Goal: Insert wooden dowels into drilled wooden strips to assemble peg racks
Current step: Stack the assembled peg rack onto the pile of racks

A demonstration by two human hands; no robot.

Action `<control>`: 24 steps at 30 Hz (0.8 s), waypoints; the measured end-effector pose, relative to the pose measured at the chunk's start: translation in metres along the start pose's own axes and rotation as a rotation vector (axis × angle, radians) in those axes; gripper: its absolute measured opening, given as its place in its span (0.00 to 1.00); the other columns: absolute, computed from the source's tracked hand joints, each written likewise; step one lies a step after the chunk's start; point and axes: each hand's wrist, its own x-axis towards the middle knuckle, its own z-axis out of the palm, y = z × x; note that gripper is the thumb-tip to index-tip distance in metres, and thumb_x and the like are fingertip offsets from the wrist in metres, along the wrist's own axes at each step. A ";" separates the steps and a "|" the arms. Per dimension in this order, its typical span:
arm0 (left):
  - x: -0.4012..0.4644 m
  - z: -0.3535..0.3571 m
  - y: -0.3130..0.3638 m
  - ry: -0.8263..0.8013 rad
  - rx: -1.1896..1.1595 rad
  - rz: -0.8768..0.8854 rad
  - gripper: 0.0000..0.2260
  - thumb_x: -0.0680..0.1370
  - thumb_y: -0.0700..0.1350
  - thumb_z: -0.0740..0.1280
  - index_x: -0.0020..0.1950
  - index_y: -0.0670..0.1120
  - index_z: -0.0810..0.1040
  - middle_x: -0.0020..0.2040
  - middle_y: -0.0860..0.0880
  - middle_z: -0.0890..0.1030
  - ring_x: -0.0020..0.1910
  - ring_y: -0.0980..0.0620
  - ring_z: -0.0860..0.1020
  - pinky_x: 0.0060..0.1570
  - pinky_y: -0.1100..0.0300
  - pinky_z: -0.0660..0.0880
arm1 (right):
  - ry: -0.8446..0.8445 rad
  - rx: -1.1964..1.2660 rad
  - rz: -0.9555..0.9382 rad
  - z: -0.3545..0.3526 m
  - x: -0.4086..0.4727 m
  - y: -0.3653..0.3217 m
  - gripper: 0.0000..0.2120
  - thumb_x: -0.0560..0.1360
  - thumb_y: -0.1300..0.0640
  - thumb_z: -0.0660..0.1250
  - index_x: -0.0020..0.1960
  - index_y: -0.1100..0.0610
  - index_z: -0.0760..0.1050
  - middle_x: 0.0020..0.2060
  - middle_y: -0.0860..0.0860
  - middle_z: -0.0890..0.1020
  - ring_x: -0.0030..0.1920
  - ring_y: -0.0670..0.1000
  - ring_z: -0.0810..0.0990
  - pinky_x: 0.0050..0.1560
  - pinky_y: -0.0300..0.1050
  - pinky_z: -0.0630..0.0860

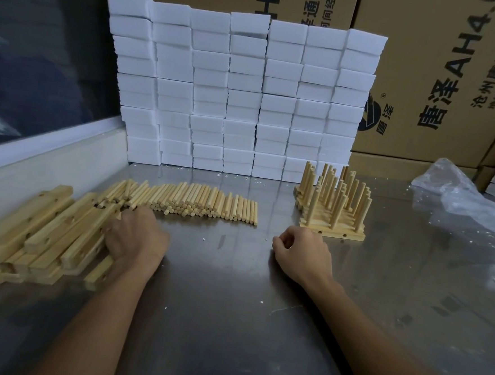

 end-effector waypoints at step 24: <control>-0.014 0.006 0.045 -0.151 -1.342 -0.145 0.01 0.76 0.40 0.68 0.46 0.45 0.77 0.35 0.47 0.83 0.19 0.53 0.73 0.19 0.64 0.68 | -0.049 -0.083 0.102 0.032 0.044 -0.031 0.15 0.73 0.38 0.69 0.47 0.49 0.80 0.42 0.48 0.82 0.44 0.51 0.80 0.48 0.50 0.81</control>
